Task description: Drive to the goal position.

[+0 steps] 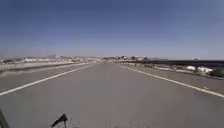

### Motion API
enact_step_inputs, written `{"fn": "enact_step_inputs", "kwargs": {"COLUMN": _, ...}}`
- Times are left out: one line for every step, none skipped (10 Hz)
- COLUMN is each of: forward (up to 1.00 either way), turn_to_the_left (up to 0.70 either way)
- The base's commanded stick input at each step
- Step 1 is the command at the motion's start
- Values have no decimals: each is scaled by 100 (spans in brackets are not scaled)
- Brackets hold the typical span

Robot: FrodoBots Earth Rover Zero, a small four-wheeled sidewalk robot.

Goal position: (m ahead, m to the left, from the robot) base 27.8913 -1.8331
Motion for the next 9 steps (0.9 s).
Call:
{"fn": "enact_step_inputs", "kwargs": {"forward": 100, "turn_to_the_left": 0}}
{"fn": "enact_step_inputs", "kwargs": {"forward": 100, "turn_to_the_left": 0}}
{"fn": "enact_step_inputs", "kwargs": {"forward": 100, "turn_to_the_left": 0}}
{"fn": "enact_step_inputs", "kwargs": {"forward": 100, "turn_to_the_left": 0}}
{"fn": "enact_step_inputs", "kwargs": {"forward": 100, "turn_to_the_left": 0}}
{"fn": "enact_step_inputs", "kwargs": {"forward": 100, "turn_to_the_left": 0}}
{"fn": "enact_step_inputs", "kwargs": {"forward": 100, "turn_to_the_left": 0}}
{"fn": "enact_step_inputs", "kwargs": {"forward": 100, "turn_to_the_left": 0}}
{"fn": "enact_step_inputs", "kwargs": {"forward": 100, "turn_to_the_left": 0}}
